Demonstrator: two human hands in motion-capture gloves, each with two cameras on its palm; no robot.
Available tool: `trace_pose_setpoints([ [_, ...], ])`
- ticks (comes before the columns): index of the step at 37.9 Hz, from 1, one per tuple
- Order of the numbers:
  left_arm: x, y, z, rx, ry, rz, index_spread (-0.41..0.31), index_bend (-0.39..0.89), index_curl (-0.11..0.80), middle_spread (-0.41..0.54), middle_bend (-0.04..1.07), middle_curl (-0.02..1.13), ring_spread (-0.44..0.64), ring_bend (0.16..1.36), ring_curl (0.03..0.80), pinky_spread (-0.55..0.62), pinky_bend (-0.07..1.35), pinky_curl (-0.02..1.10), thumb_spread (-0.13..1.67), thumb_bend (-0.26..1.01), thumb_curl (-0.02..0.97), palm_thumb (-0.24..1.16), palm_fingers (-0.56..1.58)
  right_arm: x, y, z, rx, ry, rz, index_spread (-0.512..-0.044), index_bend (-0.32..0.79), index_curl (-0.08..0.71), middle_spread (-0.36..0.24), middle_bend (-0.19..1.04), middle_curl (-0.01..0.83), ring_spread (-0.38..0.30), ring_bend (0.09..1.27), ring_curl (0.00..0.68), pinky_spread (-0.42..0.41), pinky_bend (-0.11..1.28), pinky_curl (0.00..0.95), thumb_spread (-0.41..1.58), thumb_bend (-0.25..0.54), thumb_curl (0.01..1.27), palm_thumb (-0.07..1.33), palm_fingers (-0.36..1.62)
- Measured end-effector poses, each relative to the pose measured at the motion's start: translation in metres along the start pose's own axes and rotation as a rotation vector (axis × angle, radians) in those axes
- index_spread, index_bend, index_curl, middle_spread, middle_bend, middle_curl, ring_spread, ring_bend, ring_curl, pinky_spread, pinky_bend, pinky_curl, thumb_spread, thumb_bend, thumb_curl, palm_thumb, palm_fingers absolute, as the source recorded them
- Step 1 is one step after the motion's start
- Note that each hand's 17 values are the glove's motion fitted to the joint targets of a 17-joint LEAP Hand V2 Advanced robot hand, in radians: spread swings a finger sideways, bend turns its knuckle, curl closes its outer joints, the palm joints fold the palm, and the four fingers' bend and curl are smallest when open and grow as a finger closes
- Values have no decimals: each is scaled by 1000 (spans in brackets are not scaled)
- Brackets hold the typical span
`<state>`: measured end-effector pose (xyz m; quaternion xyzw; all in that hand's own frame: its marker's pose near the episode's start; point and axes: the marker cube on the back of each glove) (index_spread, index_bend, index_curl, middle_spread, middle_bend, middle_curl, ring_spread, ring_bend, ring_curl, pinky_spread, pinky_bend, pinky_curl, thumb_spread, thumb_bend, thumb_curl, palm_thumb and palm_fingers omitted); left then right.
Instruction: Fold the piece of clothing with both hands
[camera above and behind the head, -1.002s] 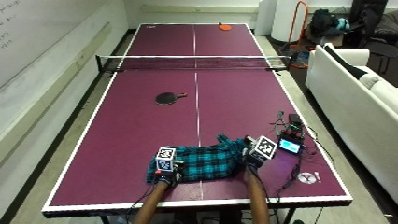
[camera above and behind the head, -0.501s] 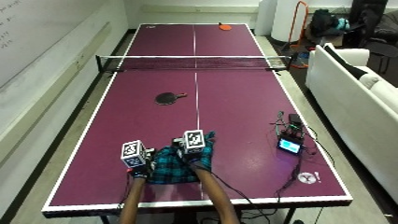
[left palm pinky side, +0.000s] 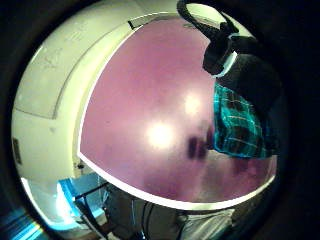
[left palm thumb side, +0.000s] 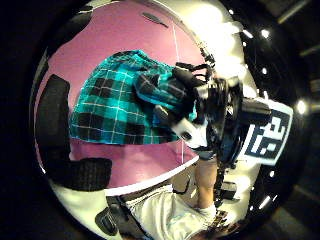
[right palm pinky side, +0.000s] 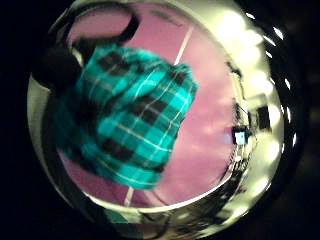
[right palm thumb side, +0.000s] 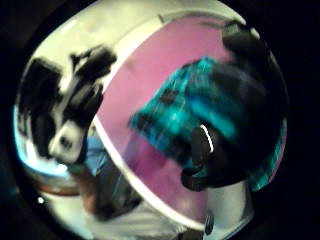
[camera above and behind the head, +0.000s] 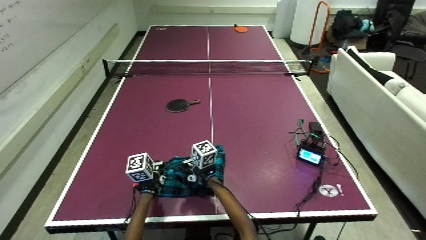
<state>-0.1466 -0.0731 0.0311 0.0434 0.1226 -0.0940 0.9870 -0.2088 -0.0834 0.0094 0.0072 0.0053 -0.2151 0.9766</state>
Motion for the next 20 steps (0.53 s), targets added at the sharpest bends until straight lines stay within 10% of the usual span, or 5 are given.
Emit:
trace_pose_setpoints([
  [2,9,0,-3,8,11,36,-56,114,279,-16,179,357,124,633,319,169,527,386,1594,240,211,382,454,15,15,-6,-144,-89,-53,-344,44,250,-261,429,460,-262,727,469,-291,528,419,833,-44,491,880,1024],
  [3,14,1,-5,11,18,56,-56,114,278,-17,180,357,126,632,319,169,527,386,1591,243,214,386,453,24,19,-9,-176,-139,-82,-352,81,253,-225,283,417,-216,567,422,-166,518,418,899,-64,467,822,540],
  [6,30,0,-7,11,37,108,-56,118,277,-16,179,357,130,627,317,175,526,386,1587,245,217,381,450,50,28,-19,-202,-217,-91,-355,173,312,-193,244,423,-142,473,452,-47,562,474,969,-56,443,771,354],
  [20,91,2,-15,103,-216,222,-62,123,273,0,179,356,146,613,316,192,514,386,1545,190,214,286,445,205,51,-23,80,127,403,-371,158,297,-129,199,383,26,304,307,206,475,360,1242,-17,343,606,359],
])
